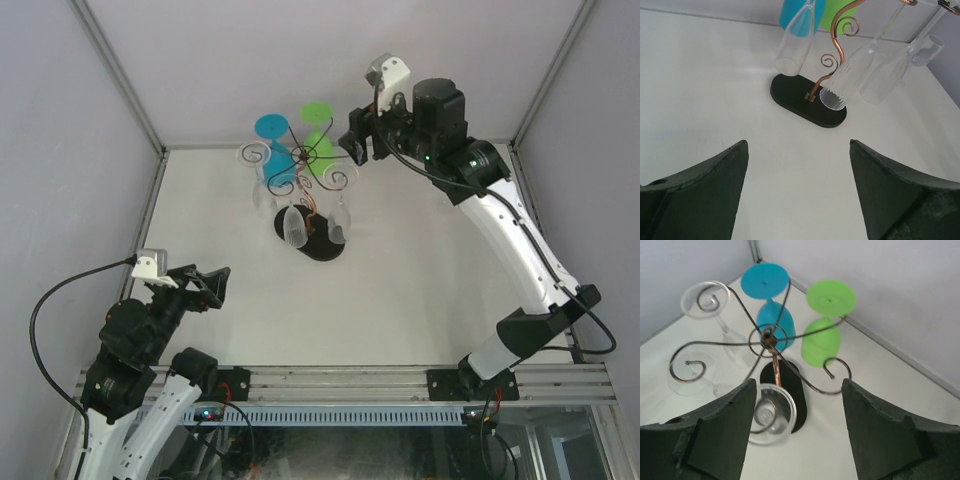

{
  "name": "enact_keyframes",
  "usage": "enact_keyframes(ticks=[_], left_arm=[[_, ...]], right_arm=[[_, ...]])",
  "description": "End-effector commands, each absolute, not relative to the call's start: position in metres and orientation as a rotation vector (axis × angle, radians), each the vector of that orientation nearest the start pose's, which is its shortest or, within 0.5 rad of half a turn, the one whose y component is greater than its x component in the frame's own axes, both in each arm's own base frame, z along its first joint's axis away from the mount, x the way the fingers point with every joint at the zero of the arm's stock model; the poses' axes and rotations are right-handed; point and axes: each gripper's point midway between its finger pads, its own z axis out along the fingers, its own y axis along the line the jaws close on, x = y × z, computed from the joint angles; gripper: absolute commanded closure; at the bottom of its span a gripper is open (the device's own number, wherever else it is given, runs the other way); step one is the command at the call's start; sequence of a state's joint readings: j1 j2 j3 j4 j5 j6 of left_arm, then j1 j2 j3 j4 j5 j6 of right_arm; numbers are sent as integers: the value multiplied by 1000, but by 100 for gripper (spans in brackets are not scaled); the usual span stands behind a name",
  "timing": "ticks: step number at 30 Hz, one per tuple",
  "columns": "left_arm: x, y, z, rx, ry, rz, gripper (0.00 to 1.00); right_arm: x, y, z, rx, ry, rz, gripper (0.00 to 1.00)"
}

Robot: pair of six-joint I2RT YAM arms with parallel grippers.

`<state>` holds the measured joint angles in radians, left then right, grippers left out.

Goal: Place the wine glass upside down on the wine glass rack
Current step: Adjust the wine rack at the center of the board.

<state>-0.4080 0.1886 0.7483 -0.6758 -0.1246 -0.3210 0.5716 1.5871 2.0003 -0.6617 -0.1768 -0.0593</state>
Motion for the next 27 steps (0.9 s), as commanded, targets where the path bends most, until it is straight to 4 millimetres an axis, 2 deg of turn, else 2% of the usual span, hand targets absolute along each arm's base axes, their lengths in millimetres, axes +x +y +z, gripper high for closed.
enact_keyframes(ticks=[1, 8, 12, 15, 19, 23, 25, 27], left_arm=[[174, -67, 273, -3, 1705, -440, 15], [175, -68, 272, 2, 1711, -443, 15], [176, -69, 272, 1, 1714, -446, 15], [176, -69, 273, -9, 1720, -450, 15], [175, -67, 276, -27, 1724, -448, 15], [174, -66, 278, -45, 1719, -452, 14], [173, -67, 279, -47, 1717, -468, 14], [173, -68, 278, -50, 1720, -474, 14]], right_arm=[[358, 242, 451, -552, 1671, 561, 32], [350, 180, 426, -320, 1733, 487, 32], [347, 138, 395, -180, 1807, 383, 32], [344, 119, 370, -116, 1856, 376, 32], [341, 124, 350, -171, 1881, 453, 32], [345, 150, 329, -308, 1875, 573, 32], [352, 161, 319, -337, 1870, 628, 32], [361, 169, 300, -354, 1883, 658, 32]])
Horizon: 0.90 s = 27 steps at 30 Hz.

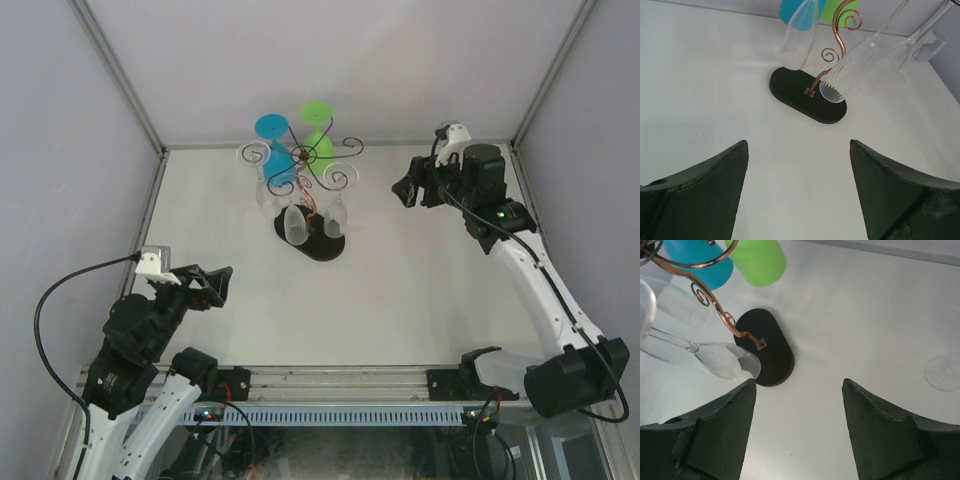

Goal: Place the wine glass upside down on the wine glass rack
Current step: Adjust the wine rack at the center of the board.

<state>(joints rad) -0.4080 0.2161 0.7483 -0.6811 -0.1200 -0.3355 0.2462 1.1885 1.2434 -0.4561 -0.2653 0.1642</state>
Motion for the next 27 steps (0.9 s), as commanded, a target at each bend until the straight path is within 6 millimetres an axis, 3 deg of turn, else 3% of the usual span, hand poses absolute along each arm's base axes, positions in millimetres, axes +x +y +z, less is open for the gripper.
enact_keyframes(ticks=[1, 7, 12, 15, 22, 27], left_arm=[[173, -68, 276, -51, 1723, -472, 14], [173, -66, 272, -56, 1730, -460, 14], [173, -66, 271, -56, 1730, -457, 14], [173, -65, 271, -57, 1725, -456, 14], [174, -66, 269, -56, 1729, -459, 14], [175, -67, 269, -54, 1729, -462, 14]], right_arm=[[365, 171, 290, -359, 1904, 666, 32], [391, 188, 241, -389, 1967, 736, 33], [403, 204, 228, -394, 1954, 822, 35], [413, 202, 244, -388, 1878, 801, 36], [423, 175, 315, -172, 1700, 870, 51], [409, 189, 347, -118, 1642, 1088, 59]])
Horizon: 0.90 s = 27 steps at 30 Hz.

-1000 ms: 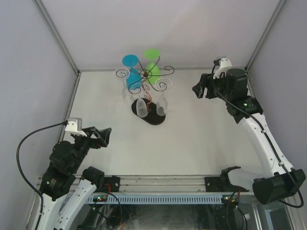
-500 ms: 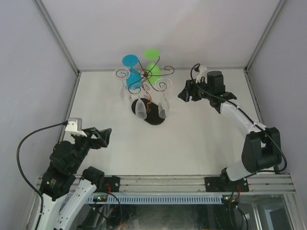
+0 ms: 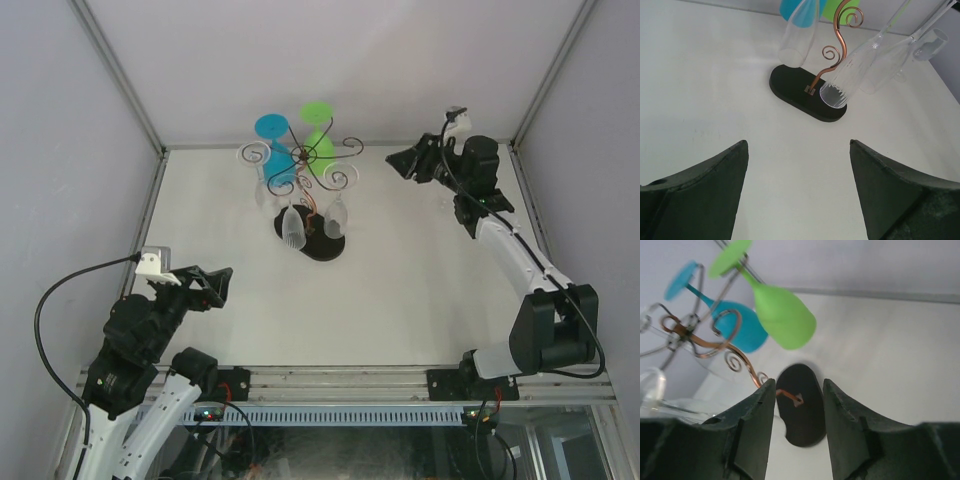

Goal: Place the wine glass upside down on the wine glass rack
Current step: Adjust the wine rack at the center of the board.

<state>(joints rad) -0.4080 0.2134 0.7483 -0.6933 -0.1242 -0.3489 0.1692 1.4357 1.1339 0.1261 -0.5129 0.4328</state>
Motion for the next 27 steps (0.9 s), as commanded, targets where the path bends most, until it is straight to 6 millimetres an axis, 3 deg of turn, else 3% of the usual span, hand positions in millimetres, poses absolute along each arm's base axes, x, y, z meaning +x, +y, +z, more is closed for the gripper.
enact_keyframes(ticks=[1, 8, 11, 18, 27], left_arm=[[175, -67, 268, -55, 1729, -460, 14], [175, -67, 268, -55, 1729, -463, 14], [175, -67, 268, -57, 1725, -462, 15], [174, -66, 269, -56, 1722, -462, 14], [173, -66, 270, -56, 1715, -464, 14]], right_arm=[[406, 194, 353, -112, 1642, 1136, 59], [405, 224, 379, -39, 1637, 1273, 60], [412, 229, 381, 15, 1640, 1292, 61], [429, 241, 371, 76, 1689, 1329, 59], [440, 241, 361, 129, 1714, 1273, 56]])
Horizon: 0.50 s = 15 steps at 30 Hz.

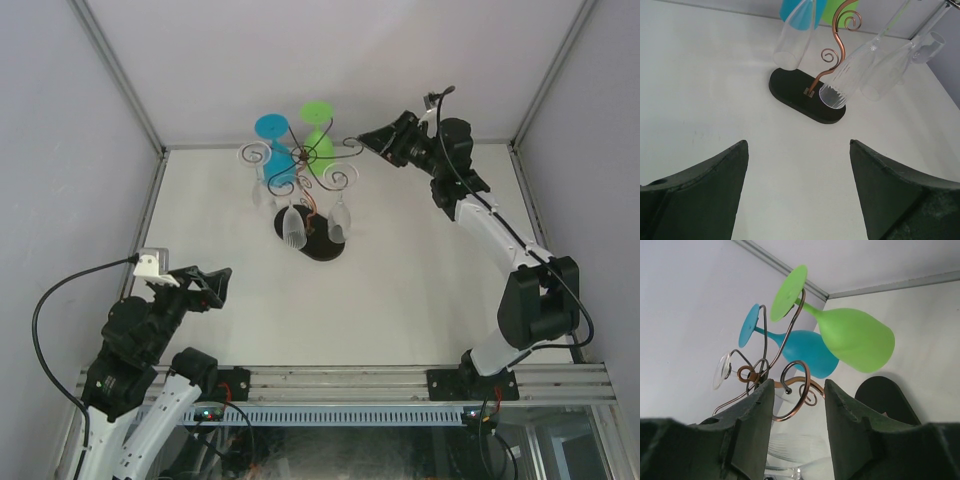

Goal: Place the wine glass upside down on the wine glass rack
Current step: Adjust the wine rack at the center of the board.

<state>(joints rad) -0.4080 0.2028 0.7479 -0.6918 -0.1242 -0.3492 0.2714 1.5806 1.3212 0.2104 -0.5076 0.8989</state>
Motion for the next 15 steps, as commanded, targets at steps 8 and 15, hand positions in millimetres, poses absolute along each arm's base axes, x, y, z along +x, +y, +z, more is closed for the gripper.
enact_keyframes(ticks=[8, 15], left_arm=[[173, -66, 270, -55, 1715, -462, 14], [173, -66, 270, -55, 1713, -463, 14]], right_arm=[[442, 252, 359, 116, 1720, 1329, 70], [437, 256, 361, 114, 1719, 1359, 82]])
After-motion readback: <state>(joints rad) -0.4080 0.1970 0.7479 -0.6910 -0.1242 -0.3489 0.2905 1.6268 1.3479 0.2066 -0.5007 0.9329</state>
